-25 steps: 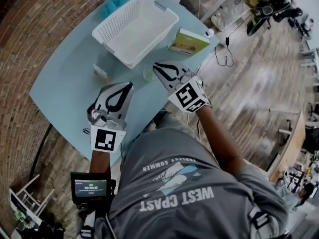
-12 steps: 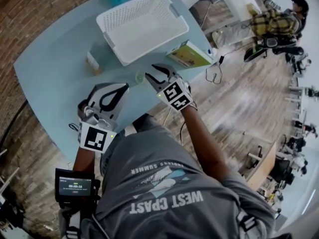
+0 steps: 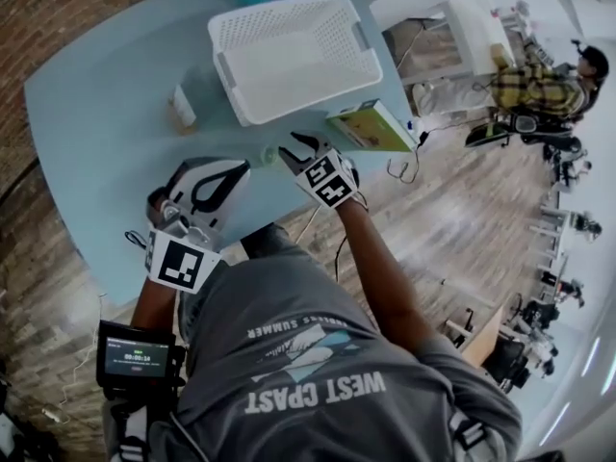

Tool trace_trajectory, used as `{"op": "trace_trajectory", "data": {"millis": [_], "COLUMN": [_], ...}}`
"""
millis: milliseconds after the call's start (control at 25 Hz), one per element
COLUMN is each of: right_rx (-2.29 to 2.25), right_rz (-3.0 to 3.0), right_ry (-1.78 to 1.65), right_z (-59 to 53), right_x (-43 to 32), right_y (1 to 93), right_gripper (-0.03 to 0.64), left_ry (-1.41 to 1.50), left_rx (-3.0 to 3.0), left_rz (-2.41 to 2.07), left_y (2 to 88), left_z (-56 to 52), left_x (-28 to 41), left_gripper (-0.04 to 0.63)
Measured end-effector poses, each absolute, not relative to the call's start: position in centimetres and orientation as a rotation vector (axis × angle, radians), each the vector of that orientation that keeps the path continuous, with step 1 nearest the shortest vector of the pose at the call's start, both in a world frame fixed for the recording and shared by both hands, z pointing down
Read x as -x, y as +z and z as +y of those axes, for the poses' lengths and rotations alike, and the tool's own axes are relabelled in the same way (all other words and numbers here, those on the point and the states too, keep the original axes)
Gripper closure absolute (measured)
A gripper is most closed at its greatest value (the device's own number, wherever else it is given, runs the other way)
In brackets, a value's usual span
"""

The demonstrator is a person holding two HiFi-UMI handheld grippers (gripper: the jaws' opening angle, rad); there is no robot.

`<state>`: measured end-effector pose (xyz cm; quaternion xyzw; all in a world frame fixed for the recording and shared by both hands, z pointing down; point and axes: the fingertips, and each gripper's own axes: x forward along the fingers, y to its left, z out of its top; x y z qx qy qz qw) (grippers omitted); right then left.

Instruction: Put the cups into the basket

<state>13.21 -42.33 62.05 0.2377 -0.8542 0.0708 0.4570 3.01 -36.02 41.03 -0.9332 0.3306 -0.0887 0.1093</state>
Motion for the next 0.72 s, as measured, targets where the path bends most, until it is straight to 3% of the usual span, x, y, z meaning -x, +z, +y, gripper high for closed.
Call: {"op": "trace_trajectory", "data": {"millis": [720], "right_rx": [-0.471], "right_rz": [-1.968], "right_ry": [0.267], "right_z": [-42.4], "right_x": [-13.6], "right_y": [68.1], "right_gripper": [0.469], "left_ry": [-0.277], "left_rx": [2.754], "left_rz": [1.06], "left_y": [41.5], "left_z": [-37.2], "left_x": [-1.6], "left_gripper": [0.595]}}
